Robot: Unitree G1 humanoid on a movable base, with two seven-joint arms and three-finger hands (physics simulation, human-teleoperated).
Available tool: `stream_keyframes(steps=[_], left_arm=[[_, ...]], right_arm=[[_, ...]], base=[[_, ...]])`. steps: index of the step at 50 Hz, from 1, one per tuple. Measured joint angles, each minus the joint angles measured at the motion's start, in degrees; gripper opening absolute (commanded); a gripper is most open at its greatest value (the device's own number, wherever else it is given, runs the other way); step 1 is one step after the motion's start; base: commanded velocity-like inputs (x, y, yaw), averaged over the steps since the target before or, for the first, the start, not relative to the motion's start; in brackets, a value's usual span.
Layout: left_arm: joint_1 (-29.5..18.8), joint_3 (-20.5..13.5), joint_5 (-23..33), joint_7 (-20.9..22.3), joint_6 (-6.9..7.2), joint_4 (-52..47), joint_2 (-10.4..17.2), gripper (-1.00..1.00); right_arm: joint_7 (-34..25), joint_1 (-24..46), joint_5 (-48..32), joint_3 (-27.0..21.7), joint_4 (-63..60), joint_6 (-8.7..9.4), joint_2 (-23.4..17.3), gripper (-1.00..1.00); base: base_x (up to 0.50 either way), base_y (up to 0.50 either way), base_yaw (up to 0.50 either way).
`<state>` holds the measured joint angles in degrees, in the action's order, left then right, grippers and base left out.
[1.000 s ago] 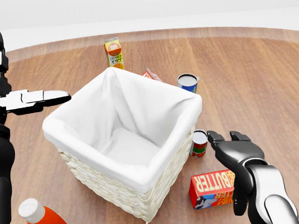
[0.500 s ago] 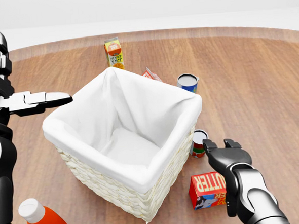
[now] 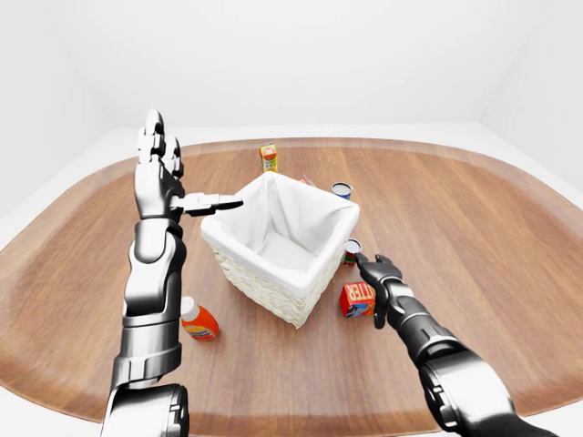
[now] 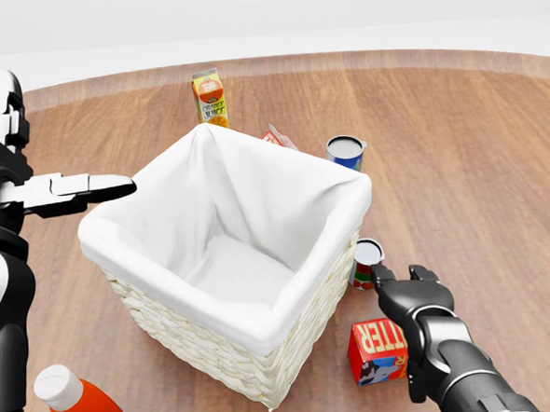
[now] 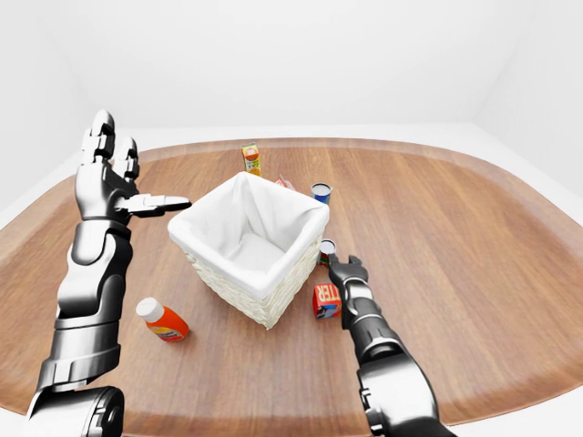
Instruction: Pick up the butter and put it in the basket.
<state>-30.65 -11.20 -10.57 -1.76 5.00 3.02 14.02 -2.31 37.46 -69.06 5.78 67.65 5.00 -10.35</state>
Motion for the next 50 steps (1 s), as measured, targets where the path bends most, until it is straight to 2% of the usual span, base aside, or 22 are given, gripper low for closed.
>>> stream_keyframes(steps=[23, 24, 25, 26, 50], left_arm=[[-0.2, 0.0, -0.2, 0.2, 0.0, 2.2, 0.2, 1.0], [-0.2, 0.0, -0.2, 0.3, 0.0, 2.2, 0.2, 1.0], [-0.3, 0.0, -0.3, 0.3, 0.0, 2.2, 0.2, 1.0], [-0.3, 0.0, -0.3, 0.3, 0.0, 2.3, 0.2, 1.0], [-0.4, -0.1, -0.5, 0.3, 0.0, 3.1, 0.3, 1.0]], right_arm=[[3.0, 3.0, 1.2, 1.5, 8.1, 0.0, 1.2, 1.0], [3.0, 3.0, 1.1, 1.6, 8.3, 0.0, 1.3, -0.05], [3.0, 3.1, 1.0, 1.7, 8.4, 0.0, 1.3, -0.88], [3.0, 3.1, 1.0, 1.7, 8.6, 0.0, 1.4, -1.0], [3.3, 2.2, 1.3, 1.7, 9.3, 0.0, 1.9, -1.0]], base=[[0.0, 0.0, 0.0], [0.0, 0.0, 0.0], [0.0, 0.0, 0.0], [0.0, 0.0, 0.0], [0.0, 0.0, 0.0]])
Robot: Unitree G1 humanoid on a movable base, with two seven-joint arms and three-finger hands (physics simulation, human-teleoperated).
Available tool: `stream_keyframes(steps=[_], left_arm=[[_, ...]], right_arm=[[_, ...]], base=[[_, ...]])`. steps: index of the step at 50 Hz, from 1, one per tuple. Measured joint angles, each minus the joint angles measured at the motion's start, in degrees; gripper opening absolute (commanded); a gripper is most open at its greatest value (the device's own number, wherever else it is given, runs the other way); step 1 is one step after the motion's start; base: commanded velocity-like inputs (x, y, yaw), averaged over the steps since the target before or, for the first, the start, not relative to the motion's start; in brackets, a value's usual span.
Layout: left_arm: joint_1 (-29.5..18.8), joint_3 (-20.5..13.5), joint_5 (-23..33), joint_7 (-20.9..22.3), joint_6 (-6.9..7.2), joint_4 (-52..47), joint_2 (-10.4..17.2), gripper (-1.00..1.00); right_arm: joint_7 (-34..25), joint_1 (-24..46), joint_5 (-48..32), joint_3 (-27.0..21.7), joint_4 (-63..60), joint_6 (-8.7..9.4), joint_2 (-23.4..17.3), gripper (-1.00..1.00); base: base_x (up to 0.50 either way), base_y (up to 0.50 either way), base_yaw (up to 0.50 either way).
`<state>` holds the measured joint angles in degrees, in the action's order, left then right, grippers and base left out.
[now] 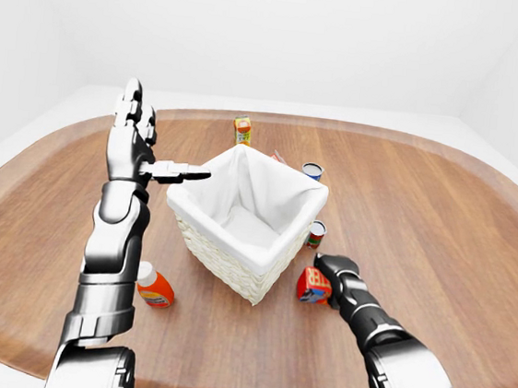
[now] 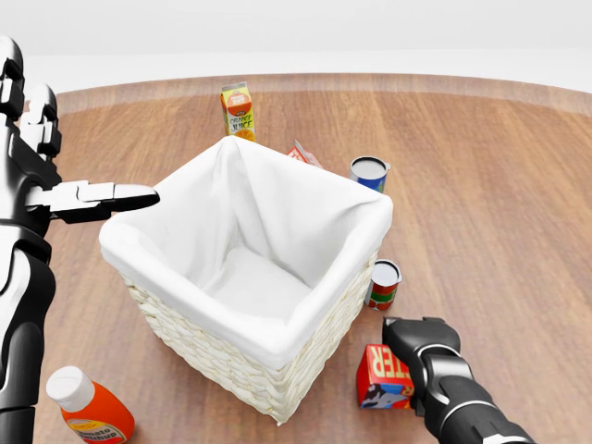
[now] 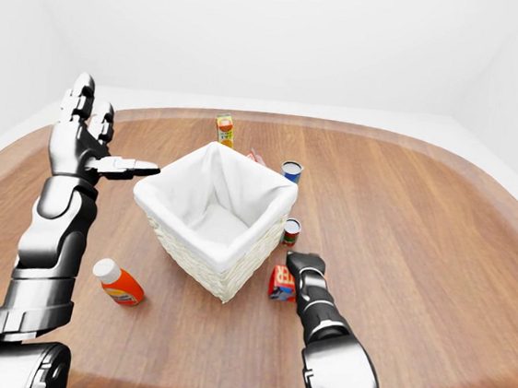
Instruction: Pick up the butter and put it in the basket.
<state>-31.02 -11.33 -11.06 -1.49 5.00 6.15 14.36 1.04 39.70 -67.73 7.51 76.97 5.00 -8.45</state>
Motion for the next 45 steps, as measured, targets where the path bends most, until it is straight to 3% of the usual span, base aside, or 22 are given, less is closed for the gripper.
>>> stream_keyframes(steps=[15, 45], left_arm=[[0.1, -0.1, -0.2, -0.1, 0.0, 0.6, 0.2, 1.0], [0.4, -0.6, -0.9, -0.2, 0.0, -0.1, 0.6, 1.0]], right_arm=[[-3.3, -0.5, 0.2, -0.2, -5.5, 0.0, -1.8, -1.0], [-23.8, -9.4, -12.3, -4.7, -35.0, 0.0, -6.3, -1.0]], base=[[0.0, 0.0, 0.0], [0.0, 0.0, 0.0]])
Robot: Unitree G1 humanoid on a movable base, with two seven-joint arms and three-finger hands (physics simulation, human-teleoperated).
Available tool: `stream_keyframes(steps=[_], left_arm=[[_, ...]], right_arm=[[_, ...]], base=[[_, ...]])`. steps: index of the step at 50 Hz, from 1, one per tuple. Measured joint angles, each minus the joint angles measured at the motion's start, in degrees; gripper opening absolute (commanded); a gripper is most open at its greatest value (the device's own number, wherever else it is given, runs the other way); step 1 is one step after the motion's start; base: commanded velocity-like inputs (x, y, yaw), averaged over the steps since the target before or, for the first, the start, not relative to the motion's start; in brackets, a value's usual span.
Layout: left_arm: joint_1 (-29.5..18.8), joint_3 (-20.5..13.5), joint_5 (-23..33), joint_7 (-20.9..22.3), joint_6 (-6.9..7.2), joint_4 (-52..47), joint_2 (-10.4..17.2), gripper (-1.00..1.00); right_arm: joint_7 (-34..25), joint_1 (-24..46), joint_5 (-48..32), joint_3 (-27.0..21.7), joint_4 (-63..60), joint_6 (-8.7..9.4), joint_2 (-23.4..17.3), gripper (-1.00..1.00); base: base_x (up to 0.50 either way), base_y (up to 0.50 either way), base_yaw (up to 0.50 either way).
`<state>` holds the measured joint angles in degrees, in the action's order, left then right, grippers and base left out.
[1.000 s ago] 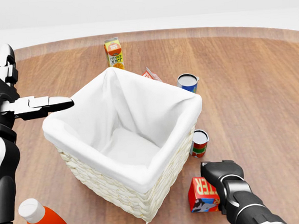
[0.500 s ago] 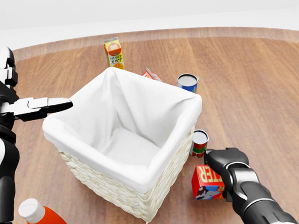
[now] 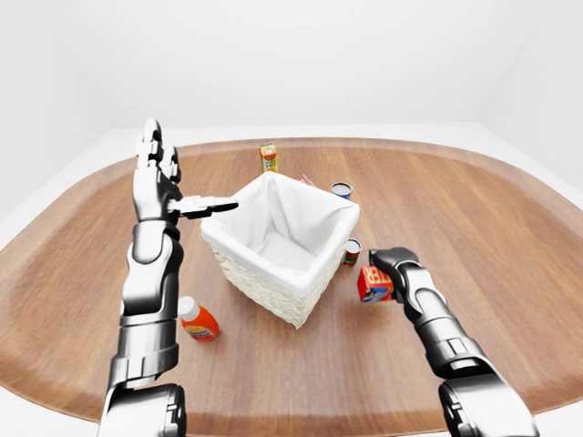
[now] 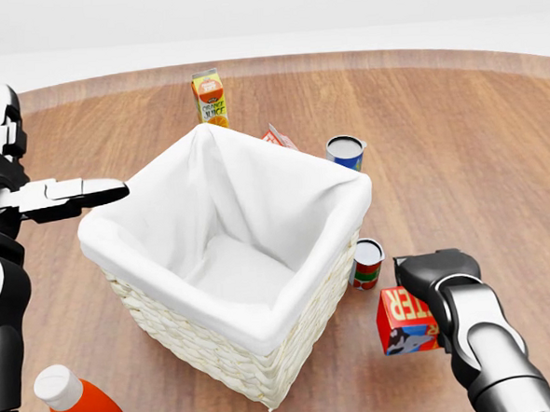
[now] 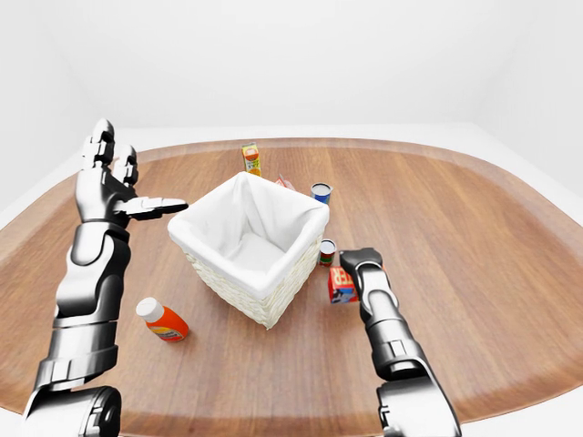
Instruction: Pick up the butter and put it in the basket.
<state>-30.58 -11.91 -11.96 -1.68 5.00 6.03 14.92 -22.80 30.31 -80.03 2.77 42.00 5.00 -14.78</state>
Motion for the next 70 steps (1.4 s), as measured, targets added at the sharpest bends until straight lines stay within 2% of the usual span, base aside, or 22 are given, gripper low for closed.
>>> stream_keyframes(steps=[12, 25, 44, 70], left_arm=[[0.0, -0.1, -0.2, 0.0, 0.0, 0.1, 0.1, 1.0], [0.0, -0.1, -0.4, 0.0, 0.0, 0.2, 0.1, 1.0], [0.0, -0.1, -0.5, 0.0, 0.0, 0.7, 0.2, 1.0], [0.1, -0.3, -0.9, 0.0, 0.0, 1.2, 0.4, 1.0]], right_arm=[[-6.4, -0.7, -2.9, -2.8, -7.6, 0.0, -1.1, -1.0], [-9.9, 0.4, -3.5, -4.7, -11.3, 0.0, -2.0, -1.0], [-11.1, 4.6, -0.2, -6.0, -13.8, -0.01, -3.0, -1.0], [-12.5, 7.0, 1.1, -6.5, -18.2, -0.01, -3.6, -1.0]], base=[[0.0, 0.0, 0.0], [0.0, 0.0, 0.0], [0.0, 0.0, 0.0], [0.0, 0.0, 0.0]])
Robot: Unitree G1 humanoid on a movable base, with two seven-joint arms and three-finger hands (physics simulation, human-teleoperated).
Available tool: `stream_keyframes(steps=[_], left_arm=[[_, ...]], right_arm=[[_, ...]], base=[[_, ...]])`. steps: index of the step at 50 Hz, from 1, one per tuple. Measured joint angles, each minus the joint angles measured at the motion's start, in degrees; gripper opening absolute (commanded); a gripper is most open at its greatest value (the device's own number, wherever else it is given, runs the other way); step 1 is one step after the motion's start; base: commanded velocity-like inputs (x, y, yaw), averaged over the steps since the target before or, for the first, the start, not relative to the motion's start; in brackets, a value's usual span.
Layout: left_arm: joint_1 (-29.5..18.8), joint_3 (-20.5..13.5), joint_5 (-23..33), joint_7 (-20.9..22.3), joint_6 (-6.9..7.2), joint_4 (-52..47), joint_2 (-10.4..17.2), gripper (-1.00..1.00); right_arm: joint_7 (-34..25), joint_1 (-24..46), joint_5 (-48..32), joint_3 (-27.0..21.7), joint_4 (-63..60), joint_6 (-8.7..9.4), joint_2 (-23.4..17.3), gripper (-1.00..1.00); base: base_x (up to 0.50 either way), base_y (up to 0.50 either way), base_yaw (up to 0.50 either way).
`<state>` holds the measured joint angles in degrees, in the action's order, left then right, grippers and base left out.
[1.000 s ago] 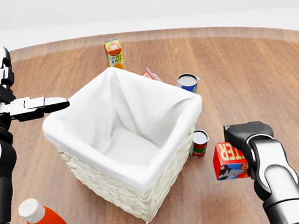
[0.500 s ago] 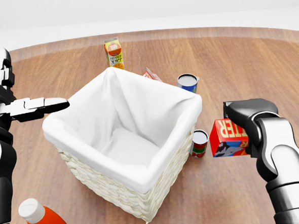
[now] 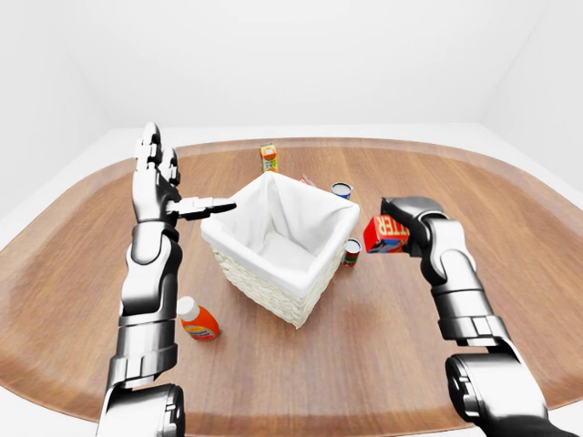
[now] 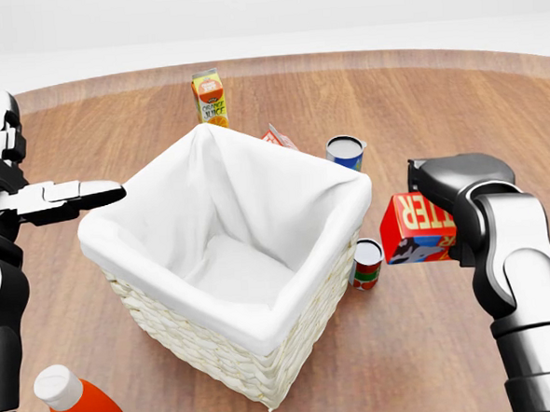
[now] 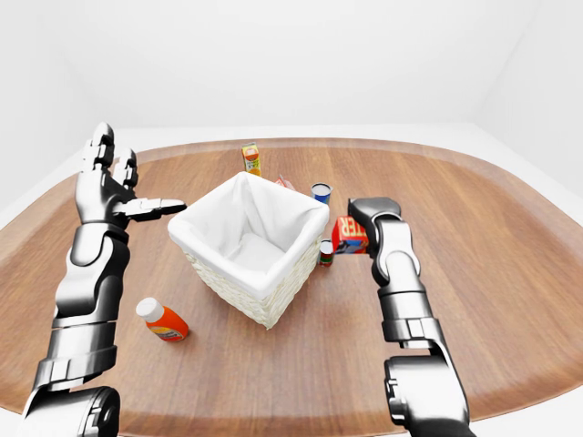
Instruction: Pick up the butter and put it in the basket.
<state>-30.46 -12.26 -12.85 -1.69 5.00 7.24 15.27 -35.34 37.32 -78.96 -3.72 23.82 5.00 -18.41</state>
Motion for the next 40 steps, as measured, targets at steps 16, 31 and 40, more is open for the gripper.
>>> stream_keyframes(steps=[16, 31, 40], left_arm=[[0.1, -0.1, -0.3, 0.0, 0.0, 0.0, 0.1, 1.0], [0.3, -0.4, -0.6, -0.2, 0.0, -0.3, 0.3, 1.0], [0.4, -0.5, -0.8, -0.2, 0.0, -0.1, 0.4, 1.0]], right_arm=[[-2.7, 1.1, -2.0, -0.3, -4.6, 0.0, 0.4, -1.0], [-3.2, 2.5, -3.2, -0.9, -6.8, 0.0, 0.5, -1.0], [-1.6, 4.1, -2.2, -1.0, -6.9, 0.0, 0.7, -1.0]], base=[[0.0, 0.0, 0.0], [0.0, 0.0, 0.0], [0.0, 0.0, 0.0]])
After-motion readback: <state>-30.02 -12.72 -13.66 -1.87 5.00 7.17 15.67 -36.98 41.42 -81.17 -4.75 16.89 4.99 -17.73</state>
